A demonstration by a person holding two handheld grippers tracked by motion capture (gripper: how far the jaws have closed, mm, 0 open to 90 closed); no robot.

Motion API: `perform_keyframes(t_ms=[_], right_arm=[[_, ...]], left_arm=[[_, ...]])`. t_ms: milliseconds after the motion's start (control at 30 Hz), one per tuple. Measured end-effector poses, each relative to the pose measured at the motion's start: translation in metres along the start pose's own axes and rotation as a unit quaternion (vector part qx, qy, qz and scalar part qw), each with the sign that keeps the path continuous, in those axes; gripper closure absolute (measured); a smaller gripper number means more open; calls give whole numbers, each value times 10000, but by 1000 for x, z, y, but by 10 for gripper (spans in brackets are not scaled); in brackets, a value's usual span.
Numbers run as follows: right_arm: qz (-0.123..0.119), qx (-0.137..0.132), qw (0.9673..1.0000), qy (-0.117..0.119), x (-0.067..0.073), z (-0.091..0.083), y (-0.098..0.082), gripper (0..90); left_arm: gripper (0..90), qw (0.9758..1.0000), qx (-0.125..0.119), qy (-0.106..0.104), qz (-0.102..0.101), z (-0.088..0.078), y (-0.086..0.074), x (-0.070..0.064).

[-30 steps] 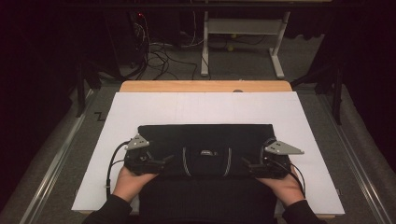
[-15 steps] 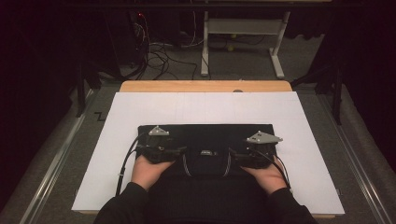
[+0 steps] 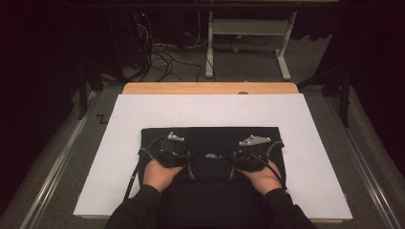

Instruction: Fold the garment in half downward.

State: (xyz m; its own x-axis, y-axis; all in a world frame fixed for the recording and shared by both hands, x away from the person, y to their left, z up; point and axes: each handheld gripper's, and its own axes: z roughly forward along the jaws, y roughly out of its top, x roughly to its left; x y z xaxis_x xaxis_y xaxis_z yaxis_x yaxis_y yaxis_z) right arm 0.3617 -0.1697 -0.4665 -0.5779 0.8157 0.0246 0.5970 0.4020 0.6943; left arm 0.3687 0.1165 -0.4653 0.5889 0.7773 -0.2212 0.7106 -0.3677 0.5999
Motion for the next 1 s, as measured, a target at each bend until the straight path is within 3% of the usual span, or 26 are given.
perform_keyframes(t_ms=[100, 267, 467, 567, 700, 800, 1000], right_arm=[[47, -7, 9999, 137, -1, 0, 0, 682], [-222, -273, 9994, 22, 4, -9, -2, 797], [-357, -805, 9961, -60, 8, -26, -14, 808], [-474, -1067, 9931, -59, 9, -33, -21, 808], [-447, -1224, 9915, 20, 10, -41, -25, 809], [-481, -1291, 9905, 49, 12, -46, -28, 809], [-680, -1363, 9883, 108, 20, -53, -35, 809]], left_arm=[[606, 10000, 7, -76, 56, 0, -1, 0], [728, 9996, -239, -116, 62, -8, -7, -2], [740, 9961, -857, -122, 171, -25, -18, -9], [740, 9947, -1004, -160, 149, -29, -25, -8], [740, 9933, -1121, -229, 146, -34, -30, -12], [739, 9926, -1161, -243, 256, -39, -34, -15], [739, 9922, -1139, -294, 401, -46, -48, -18]])
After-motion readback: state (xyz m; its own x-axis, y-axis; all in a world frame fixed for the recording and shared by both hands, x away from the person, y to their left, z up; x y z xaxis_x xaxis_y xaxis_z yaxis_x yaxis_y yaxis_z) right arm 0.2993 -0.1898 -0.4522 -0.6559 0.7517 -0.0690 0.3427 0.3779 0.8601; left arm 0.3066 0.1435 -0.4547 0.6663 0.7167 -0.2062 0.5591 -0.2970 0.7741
